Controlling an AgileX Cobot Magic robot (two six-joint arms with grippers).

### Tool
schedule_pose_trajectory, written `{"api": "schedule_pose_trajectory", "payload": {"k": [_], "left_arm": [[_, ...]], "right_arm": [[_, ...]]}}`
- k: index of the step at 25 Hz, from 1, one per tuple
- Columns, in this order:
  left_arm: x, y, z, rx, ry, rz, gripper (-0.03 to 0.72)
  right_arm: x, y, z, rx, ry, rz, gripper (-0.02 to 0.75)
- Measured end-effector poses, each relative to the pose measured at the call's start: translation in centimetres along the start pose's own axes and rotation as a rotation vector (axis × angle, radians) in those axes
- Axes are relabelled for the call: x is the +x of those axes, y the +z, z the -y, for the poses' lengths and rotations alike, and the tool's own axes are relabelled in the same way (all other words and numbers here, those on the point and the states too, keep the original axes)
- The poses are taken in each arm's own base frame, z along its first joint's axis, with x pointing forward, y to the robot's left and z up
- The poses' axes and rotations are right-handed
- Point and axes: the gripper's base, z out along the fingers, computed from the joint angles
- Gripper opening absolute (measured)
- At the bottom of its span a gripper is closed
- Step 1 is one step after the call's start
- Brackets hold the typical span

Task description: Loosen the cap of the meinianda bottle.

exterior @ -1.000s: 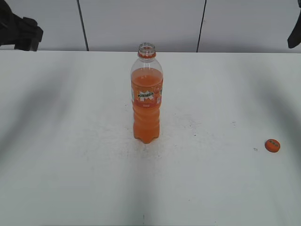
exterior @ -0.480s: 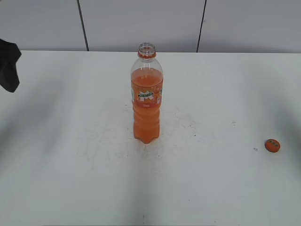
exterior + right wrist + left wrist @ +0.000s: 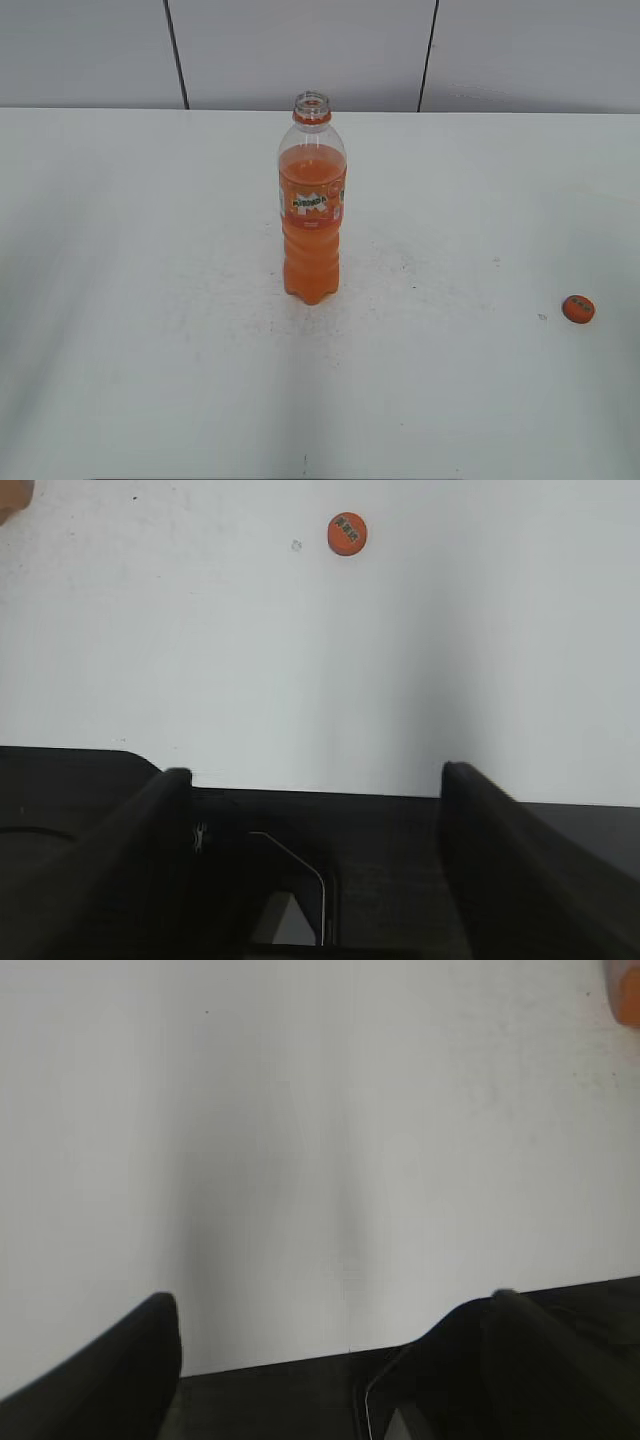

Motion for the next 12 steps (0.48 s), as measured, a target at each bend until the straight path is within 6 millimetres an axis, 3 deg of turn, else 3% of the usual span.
{"api": "schedule_pose_trajectory", "payload": {"k": [3, 12], "left_arm": [[3.4, -2.0, -0.7, 0.015, -0.013, 0.114, 0.561], [11.8, -1.9, -2.0, 0.021, -0.016, 0.358, 0.561]], "right_arm": [[2.1, -0.5, -0.2, 0.011, -0.016, 0.06, 0.567], [6.3, -0.7, -0.4, 0.051, -0.108, 0.281, 0.567]]}}
